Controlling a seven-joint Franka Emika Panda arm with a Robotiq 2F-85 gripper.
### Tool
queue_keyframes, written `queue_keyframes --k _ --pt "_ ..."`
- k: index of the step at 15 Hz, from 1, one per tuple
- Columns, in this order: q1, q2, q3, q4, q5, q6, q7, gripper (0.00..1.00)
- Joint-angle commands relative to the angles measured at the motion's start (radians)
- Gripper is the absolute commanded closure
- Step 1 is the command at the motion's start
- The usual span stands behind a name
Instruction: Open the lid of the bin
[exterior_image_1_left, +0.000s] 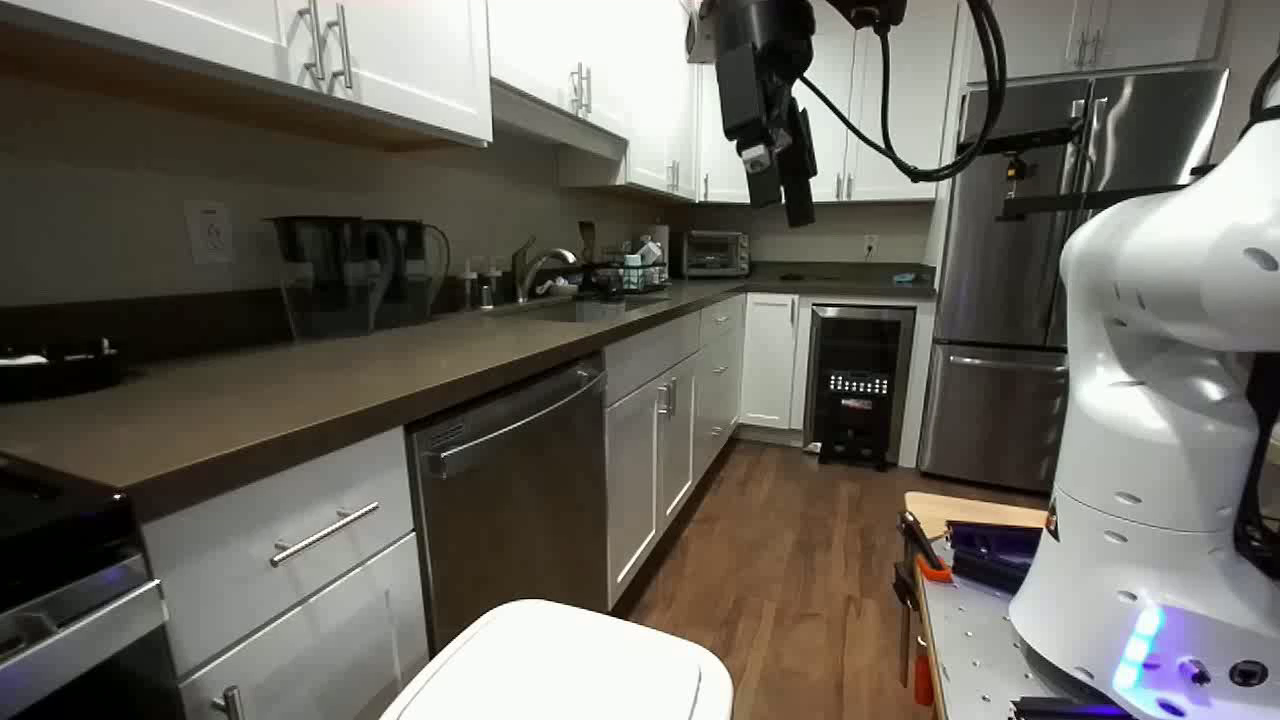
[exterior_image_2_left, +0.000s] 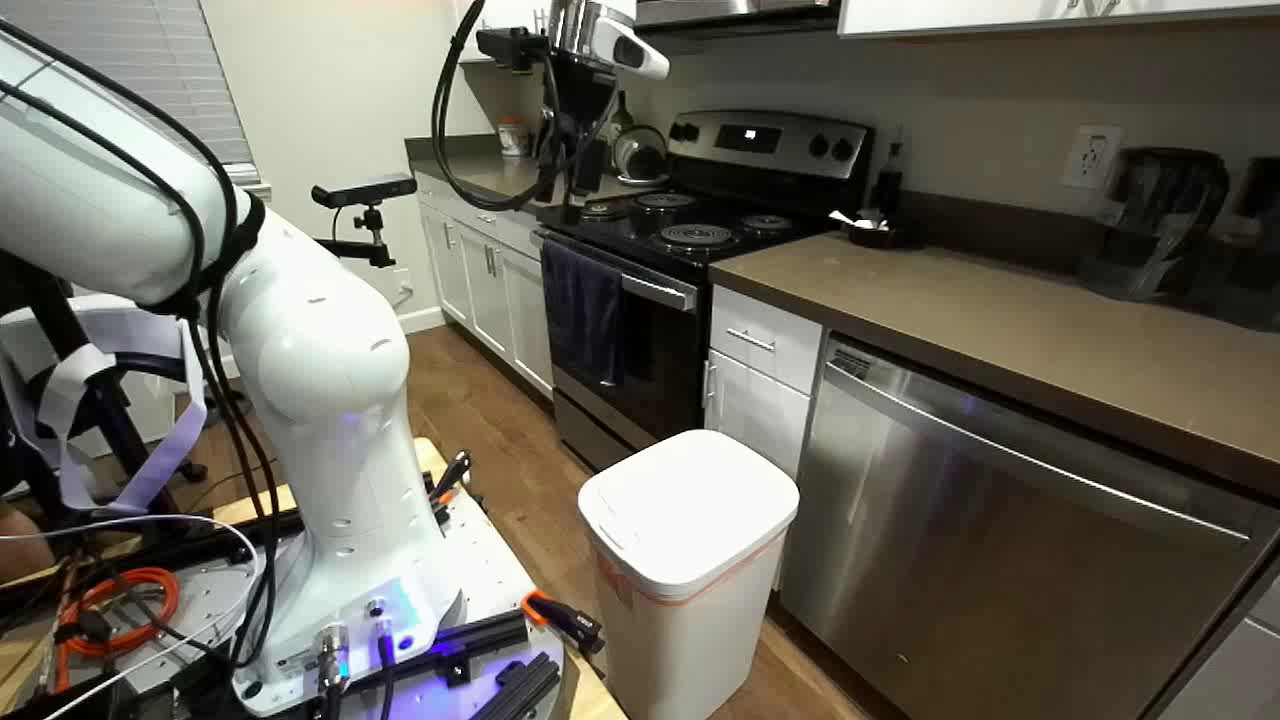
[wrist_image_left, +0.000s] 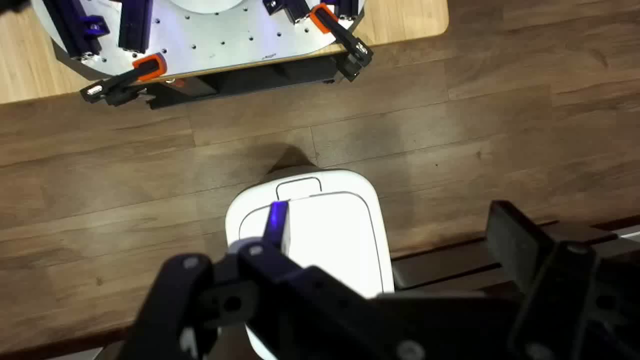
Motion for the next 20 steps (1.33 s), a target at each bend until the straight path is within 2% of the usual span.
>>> queue_keyframes --k 1,11,14,20 --pt "-0.017 0.000 0.013 0.002 0.006 -0.004 -0.008 0.00" --pt "-0.017 0.000 0.012 0.002 0.006 -0.004 -0.008 0.00" --pt "-0.012 -0.013 0.006 -0.064 -0.002 0.072 -0.060 0.00" --pt "-0.004 0.003 -0.024 -0.264 -0.021 0.368 -0.208 0.00"
